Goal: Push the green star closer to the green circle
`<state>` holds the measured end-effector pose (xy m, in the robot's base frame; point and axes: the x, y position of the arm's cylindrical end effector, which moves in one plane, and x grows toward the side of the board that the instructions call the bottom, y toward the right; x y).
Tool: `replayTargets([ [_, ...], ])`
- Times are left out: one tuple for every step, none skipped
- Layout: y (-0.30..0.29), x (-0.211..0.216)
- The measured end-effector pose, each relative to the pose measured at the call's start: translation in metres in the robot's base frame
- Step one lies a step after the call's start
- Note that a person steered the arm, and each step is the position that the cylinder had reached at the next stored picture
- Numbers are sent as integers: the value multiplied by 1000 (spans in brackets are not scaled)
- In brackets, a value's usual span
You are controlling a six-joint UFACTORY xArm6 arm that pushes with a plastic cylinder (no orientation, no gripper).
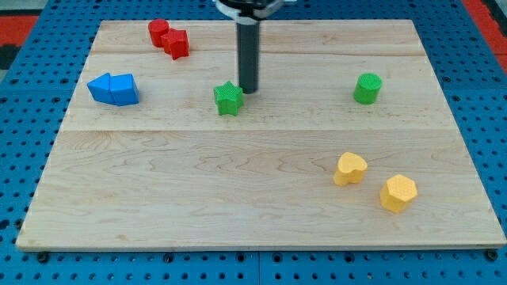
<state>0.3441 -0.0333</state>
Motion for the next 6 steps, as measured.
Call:
replayTargets([
  [-65,-46],
  [-56,2],
  [-46,11],
  [-64,21],
  [-19,32],
  [35,43],
])
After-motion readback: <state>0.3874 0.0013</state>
